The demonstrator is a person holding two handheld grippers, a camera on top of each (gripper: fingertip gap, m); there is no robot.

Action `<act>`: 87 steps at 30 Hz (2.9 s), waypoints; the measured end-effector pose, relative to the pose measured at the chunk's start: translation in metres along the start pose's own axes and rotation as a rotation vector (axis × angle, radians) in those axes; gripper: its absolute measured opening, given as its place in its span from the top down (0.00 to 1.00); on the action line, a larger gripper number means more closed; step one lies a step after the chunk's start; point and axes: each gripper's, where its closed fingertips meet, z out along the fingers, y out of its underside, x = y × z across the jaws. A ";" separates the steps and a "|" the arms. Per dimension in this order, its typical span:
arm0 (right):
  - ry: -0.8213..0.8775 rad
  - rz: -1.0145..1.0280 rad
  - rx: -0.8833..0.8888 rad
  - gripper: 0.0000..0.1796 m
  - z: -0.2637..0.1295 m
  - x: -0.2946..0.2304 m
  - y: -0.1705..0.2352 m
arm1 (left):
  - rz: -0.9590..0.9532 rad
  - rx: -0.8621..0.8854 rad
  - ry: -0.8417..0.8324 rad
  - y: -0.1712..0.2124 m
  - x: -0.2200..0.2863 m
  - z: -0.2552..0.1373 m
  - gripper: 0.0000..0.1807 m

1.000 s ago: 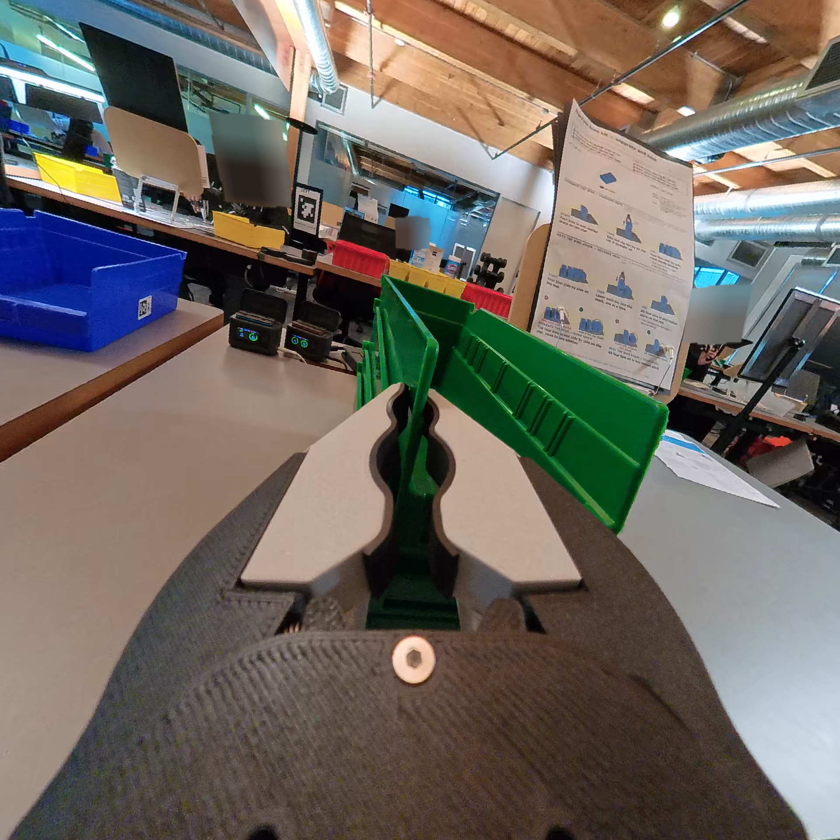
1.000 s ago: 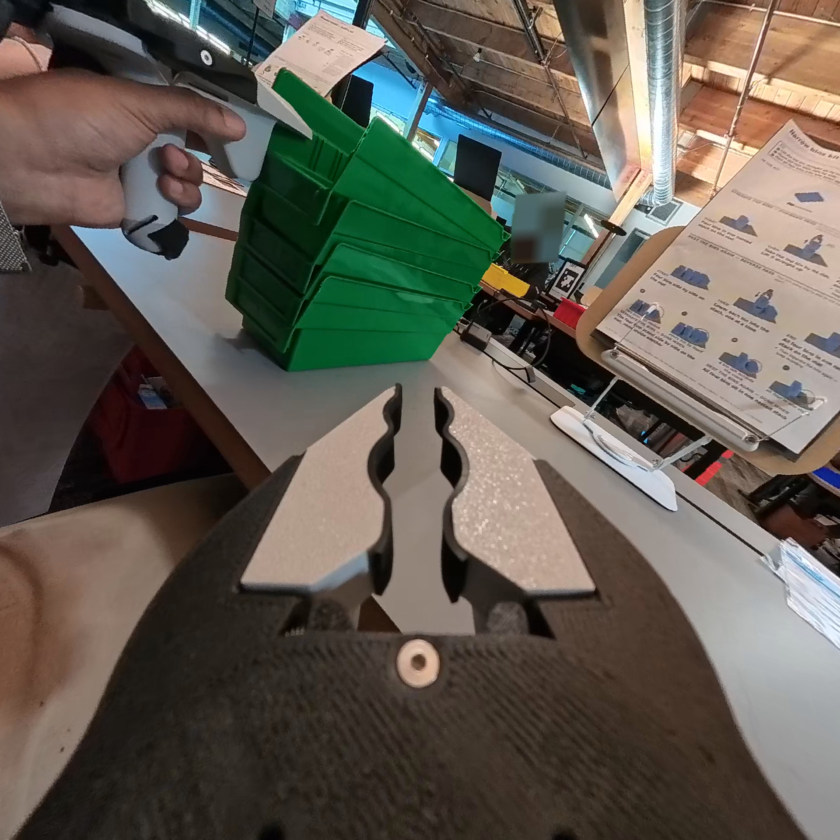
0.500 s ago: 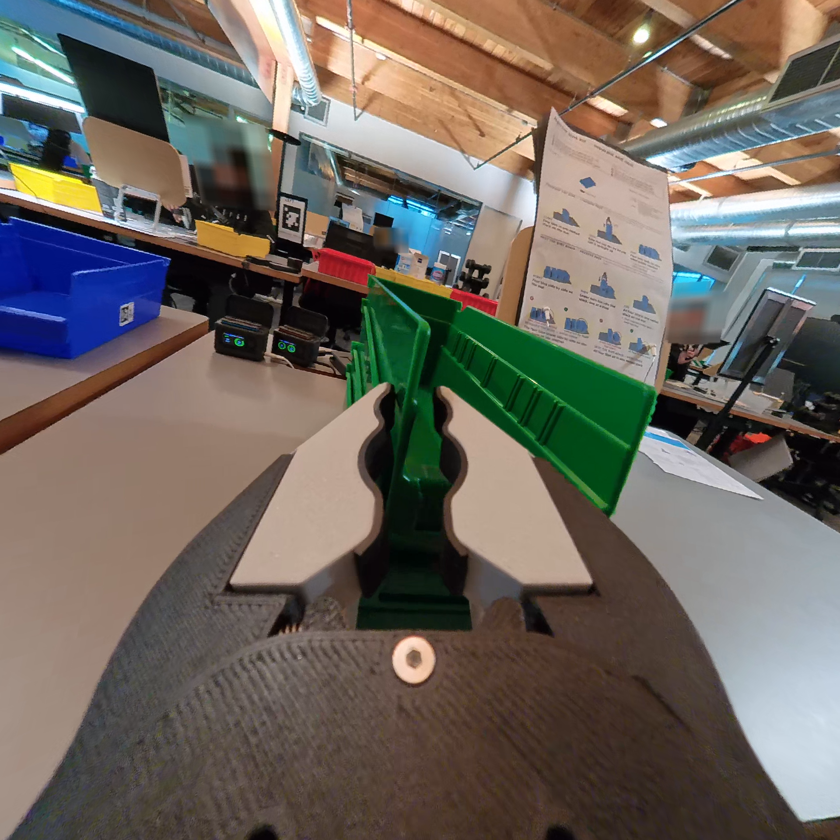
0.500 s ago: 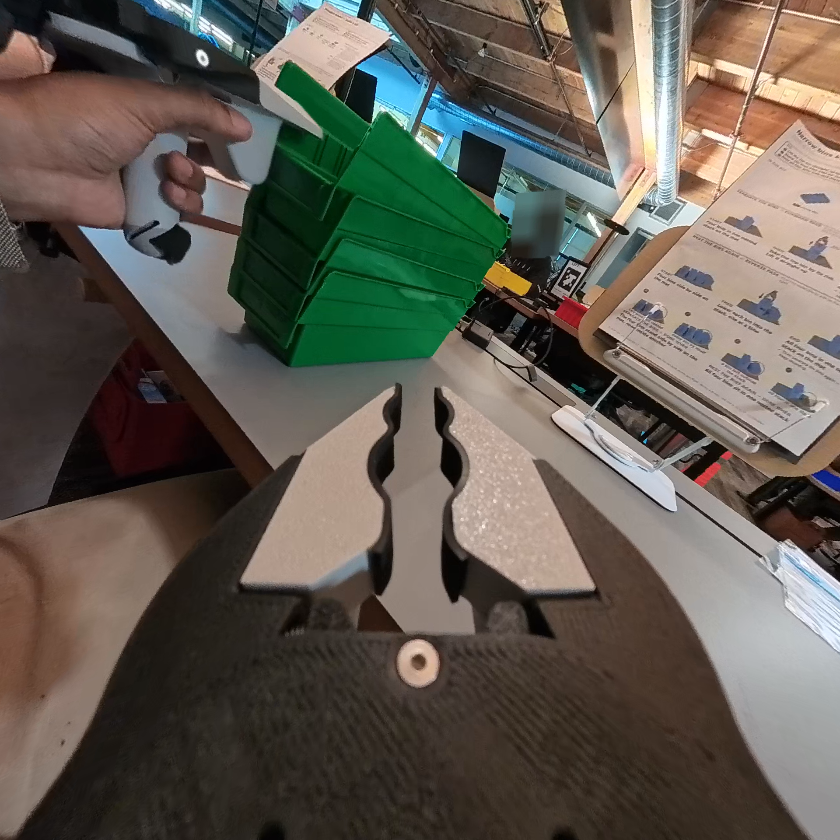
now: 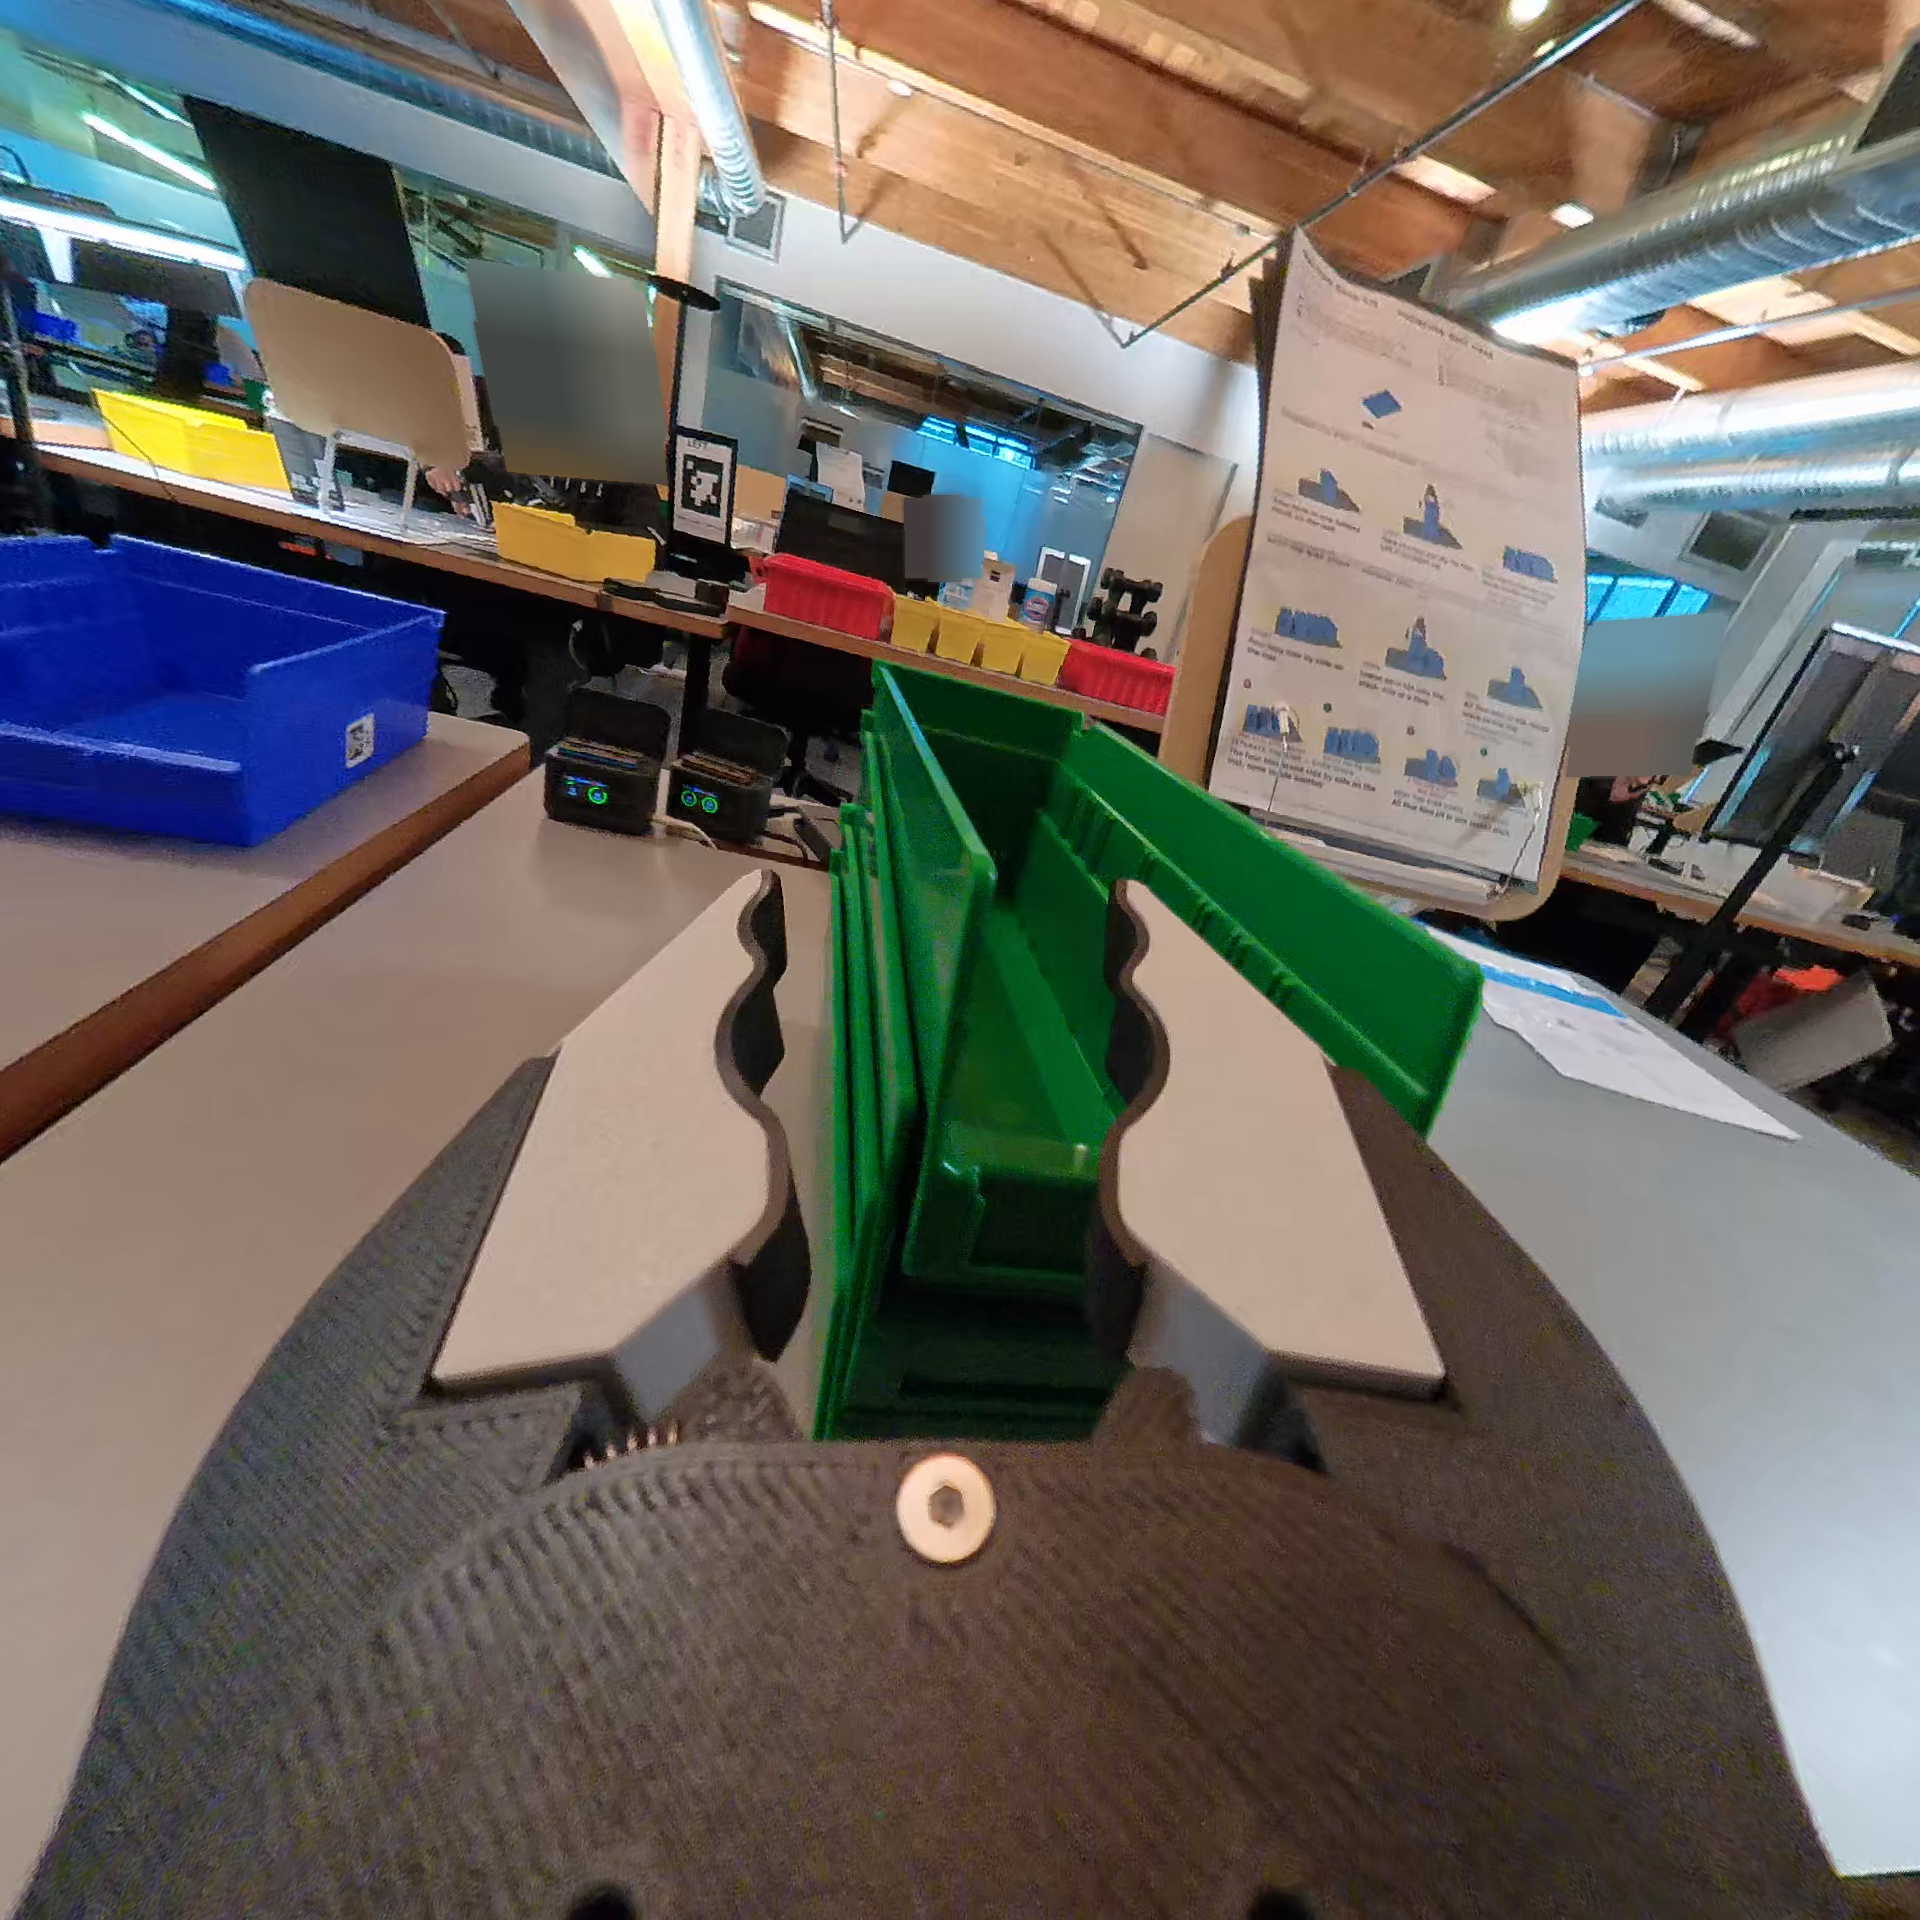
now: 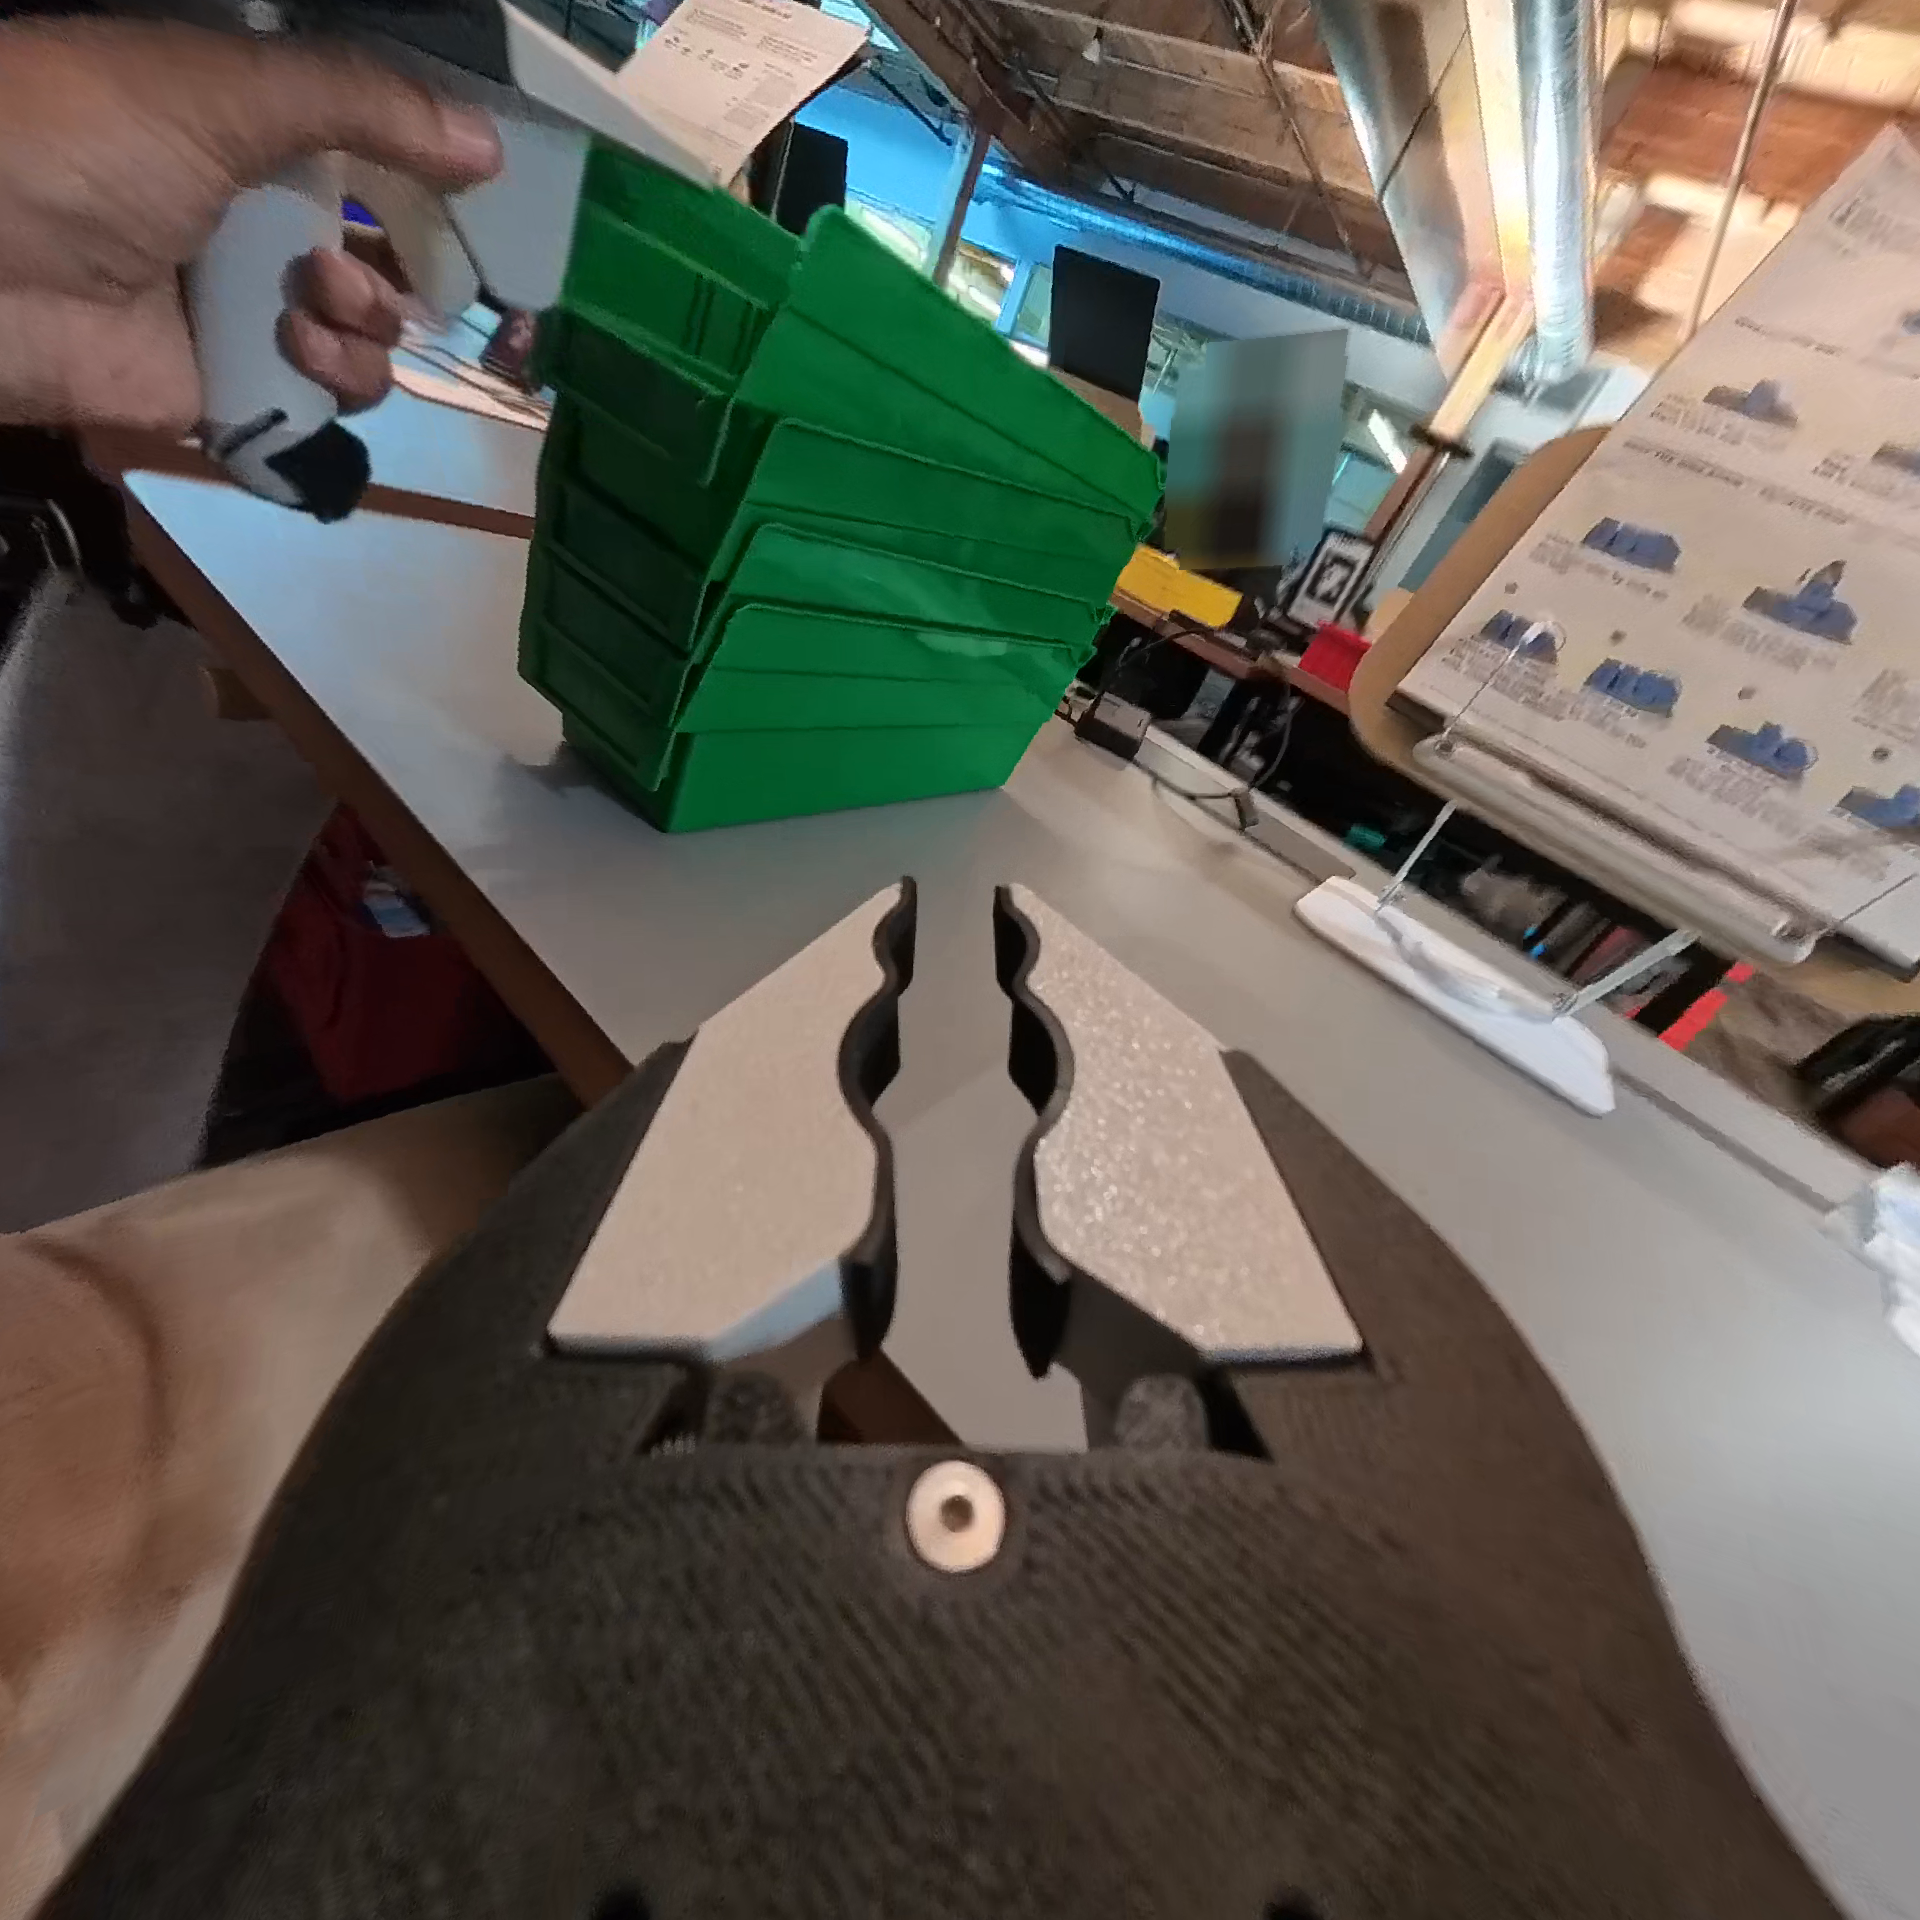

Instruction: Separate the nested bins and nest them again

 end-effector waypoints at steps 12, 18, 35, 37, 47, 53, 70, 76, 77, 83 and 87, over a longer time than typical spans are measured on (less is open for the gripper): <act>-0.105 0.656 -0.327 0.76 0.017 0.020 0.071 | -0.054 0.043 -0.005 -0.014 -0.018 -0.011 0.71; -0.189 0.520 -0.365 0.73 0.023 -0.007 0.070 | -0.055 0.022 -0.006 -0.007 -0.019 -0.018 0.71; -0.249 0.502 -0.372 0.75 0.029 -0.023 0.067 | -0.162 -0.038 0.095 0.009 -0.002 -0.029 0.52; -0.246 0.503 -0.374 0.75 0.029 -0.022 0.068 | -0.140 -0.037 0.071 0.009 -0.007 -0.028 0.56; -0.215 0.502 -0.388 0.75 0.024 -0.016 0.073 | -0.083 -0.052 0.081 0.010 -0.002 -0.019 0.76; -0.198 0.512 -0.399 0.75 0.021 -0.011 0.076 | -0.076 -0.032 0.085 0.010 0.000 -0.013 0.84; -0.118 0.522 -0.412 0.75 0.006 0.007 0.085 | -0.011 -0.007 0.055 0.006 -0.004 0.010 0.86; -0.120 0.511 -0.415 0.75 0.006 0.006 0.085 | 0.018 -0.018 0.083 0.007 0.003 0.010 0.96; -0.122 0.510 -0.415 0.75 0.006 0.005 0.085 | 0.032 -0.018 0.077 0.007 0.003 0.010 0.97; -0.128 0.507 -0.415 0.75 0.007 0.004 0.085 | 0.052 -0.011 0.072 0.008 0.003 0.010 0.97; -0.127 0.502 -0.414 0.75 0.007 0.004 0.085 | 0.047 -0.011 0.075 0.008 0.003 0.010 0.97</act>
